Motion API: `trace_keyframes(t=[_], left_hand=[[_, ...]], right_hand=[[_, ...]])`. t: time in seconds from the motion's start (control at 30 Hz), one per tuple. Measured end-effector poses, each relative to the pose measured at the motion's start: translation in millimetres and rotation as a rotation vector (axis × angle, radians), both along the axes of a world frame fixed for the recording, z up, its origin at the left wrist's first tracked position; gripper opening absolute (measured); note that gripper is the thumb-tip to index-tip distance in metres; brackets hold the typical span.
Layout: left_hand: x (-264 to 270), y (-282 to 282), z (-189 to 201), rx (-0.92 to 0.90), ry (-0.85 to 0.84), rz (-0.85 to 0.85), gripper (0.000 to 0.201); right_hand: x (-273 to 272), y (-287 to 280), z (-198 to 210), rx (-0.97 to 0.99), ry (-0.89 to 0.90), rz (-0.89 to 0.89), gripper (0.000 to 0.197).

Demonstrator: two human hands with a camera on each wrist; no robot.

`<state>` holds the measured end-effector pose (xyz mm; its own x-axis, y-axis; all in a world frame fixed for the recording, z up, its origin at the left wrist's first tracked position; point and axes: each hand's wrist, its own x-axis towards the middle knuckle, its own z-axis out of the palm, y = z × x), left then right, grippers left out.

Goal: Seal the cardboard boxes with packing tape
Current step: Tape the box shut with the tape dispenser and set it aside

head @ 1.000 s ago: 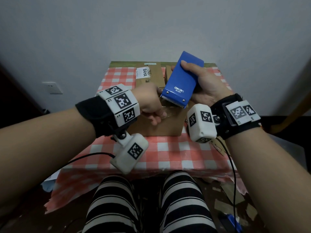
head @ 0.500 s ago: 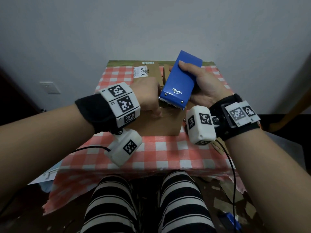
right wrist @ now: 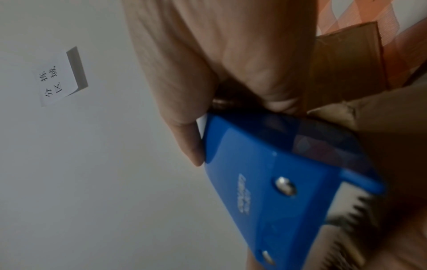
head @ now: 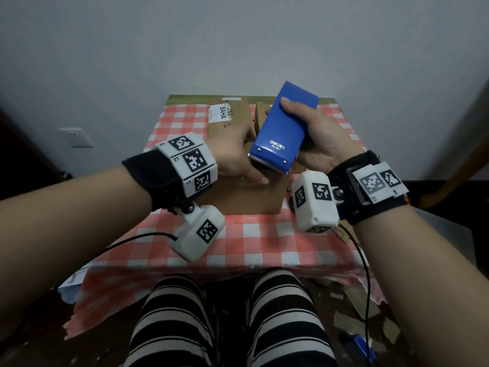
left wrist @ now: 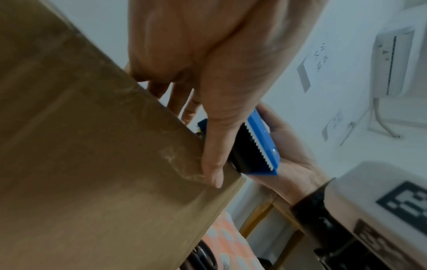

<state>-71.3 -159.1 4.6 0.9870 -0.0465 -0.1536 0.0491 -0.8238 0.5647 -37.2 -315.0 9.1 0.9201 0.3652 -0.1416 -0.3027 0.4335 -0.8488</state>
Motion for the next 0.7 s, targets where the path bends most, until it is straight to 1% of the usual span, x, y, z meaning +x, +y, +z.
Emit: trace_keyframes(t=[0.1, 0.2, 0.3, 0.43, 0.5, 0.53, 0.63, 0.7], left_hand=[[0.1, 3.2, -0.6, 0.005, 0.029, -0.035, 0.087], [0.0, 5.0, 2.0, 0.022, 0.056, -0.082, 0.094], [0.9, 6.1, 1.2, 0.028, 0.064, -0.102, 0.098], [1.3, 7.4, 1.9, 0.0, 0.084, -0.132, 0.104], [1.0, 6.8, 2.0, -0.02, 0.098, -0.148, 0.11], [1.2, 6.6, 1.8, -0.024, 0.099, -0.151, 0.11], [3.7, 7.4, -0.3, -0.003, 0.07, -0.157, 0.1], [4.6, 7.9, -1.2, 0.003, 0.068, -0.164, 0.106]], right_hand=[[-2.4, -1.0, 0.8, -0.026, -0.006, 0.019, 0.01], [-5.3, -1.6, 0.8, -0.068, -0.028, 0.026, 0.008], [-6.9, -2.6, 0.4, -0.07, -0.032, 0.024, 0.008], [-7.2, -4.3, -0.8, -0.07, -0.02, 0.022, 0.009], [-8.2, -3.6, -1.5, -0.078, -0.019, 0.02, 0.009], [-8.8, -3.0, -1.5, -0.079, -0.019, 0.019, 0.009], [-9.5, -1.6, -2.7, -0.08, -0.038, 0.017, 0.009], [-9.7, -1.1, -4.0, -0.096, -0.063, 0.023, 0.008]])
